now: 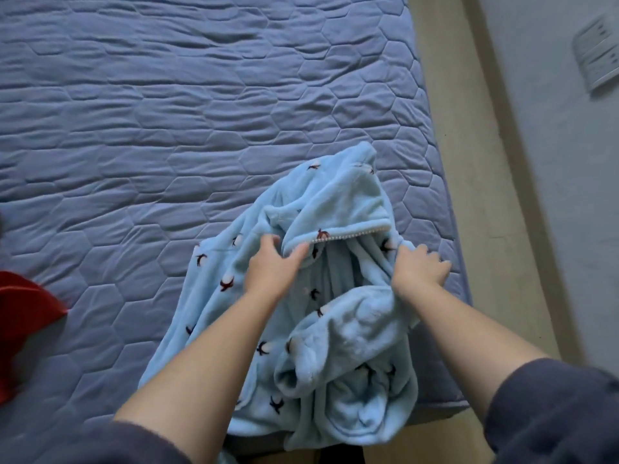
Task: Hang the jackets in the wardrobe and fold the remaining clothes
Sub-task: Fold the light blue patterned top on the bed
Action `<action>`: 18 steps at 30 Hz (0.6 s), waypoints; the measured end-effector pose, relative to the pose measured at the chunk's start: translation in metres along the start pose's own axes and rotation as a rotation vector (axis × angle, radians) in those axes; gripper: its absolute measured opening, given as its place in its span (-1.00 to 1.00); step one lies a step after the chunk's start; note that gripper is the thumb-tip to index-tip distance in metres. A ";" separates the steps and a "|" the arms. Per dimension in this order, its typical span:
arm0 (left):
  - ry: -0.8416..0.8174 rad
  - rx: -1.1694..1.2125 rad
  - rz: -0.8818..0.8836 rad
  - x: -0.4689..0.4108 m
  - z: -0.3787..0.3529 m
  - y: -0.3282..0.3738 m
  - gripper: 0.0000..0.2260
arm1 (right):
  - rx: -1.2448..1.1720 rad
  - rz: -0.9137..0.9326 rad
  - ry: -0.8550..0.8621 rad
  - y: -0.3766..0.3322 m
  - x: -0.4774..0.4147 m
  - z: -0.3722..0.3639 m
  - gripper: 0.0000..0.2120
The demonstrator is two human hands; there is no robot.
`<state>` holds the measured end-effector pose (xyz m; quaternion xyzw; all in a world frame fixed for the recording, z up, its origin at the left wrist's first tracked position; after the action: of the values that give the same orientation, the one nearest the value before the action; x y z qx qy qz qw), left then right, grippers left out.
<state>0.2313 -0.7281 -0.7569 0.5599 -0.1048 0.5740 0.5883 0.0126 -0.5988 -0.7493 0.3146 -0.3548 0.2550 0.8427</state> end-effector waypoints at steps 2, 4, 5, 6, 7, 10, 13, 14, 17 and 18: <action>0.039 0.035 0.027 -0.012 0.001 0.019 -0.78 | -0.110 0.039 0.044 0.001 -0.002 0.003 -0.47; 0.110 0.078 0.066 -0.014 0.011 0.028 -0.80 | -0.202 0.120 0.119 -0.007 0.003 0.014 -0.30; 0.136 0.147 0.073 -0.015 0.020 0.031 -0.78 | -0.237 0.163 0.153 -0.013 0.007 0.023 -0.22; 0.155 0.260 0.069 -0.013 0.032 0.033 -0.75 | -0.264 0.205 0.172 -0.022 0.010 0.032 -0.19; 0.171 0.380 0.070 -0.012 0.045 0.036 -0.72 | -0.292 0.252 0.171 -0.032 0.012 0.043 -0.22; 0.238 0.540 0.055 -0.007 0.103 0.047 -0.79 | -0.468 0.367 0.124 -0.064 0.022 0.080 -0.68; 0.316 0.650 0.000 0.004 0.163 0.067 -0.95 | -0.844 0.487 0.060 -0.099 0.043 0.119 -0.77; 0.310 0.720 -0.045 0.009 0.180 0.077 -0.95 | -0.992 0.545 -0.004 -0.112 0.051 0.133 -0.77; 0.103 0.914 -0.320 0.017 0.218 0.123 -0.72 | -1.185 0.774 -0.129 -0.142 0.077 0.184 -0.59; 0.037 0.873 -0.367 0.019 0.227 0.137 -0.62 | -1.243 0.858 -0.150 -0.148 0.085 0.201 -0.51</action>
<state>0.2465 -0.9331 -0.5890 0.7538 0.2573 0.4608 0.3915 0.0738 -0.8233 -0.6261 -0.3672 -0.5810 0.2916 0.6653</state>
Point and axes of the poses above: each hand's wrist, its own x-axis away from the middle knuckle, its own z-axis out of the back of the hand, y = z × x, the point moved 5 cm from there along -x, towards the middle knuckle, and after that the axes turned 13 degrees about -y, right-handed, at the moved point
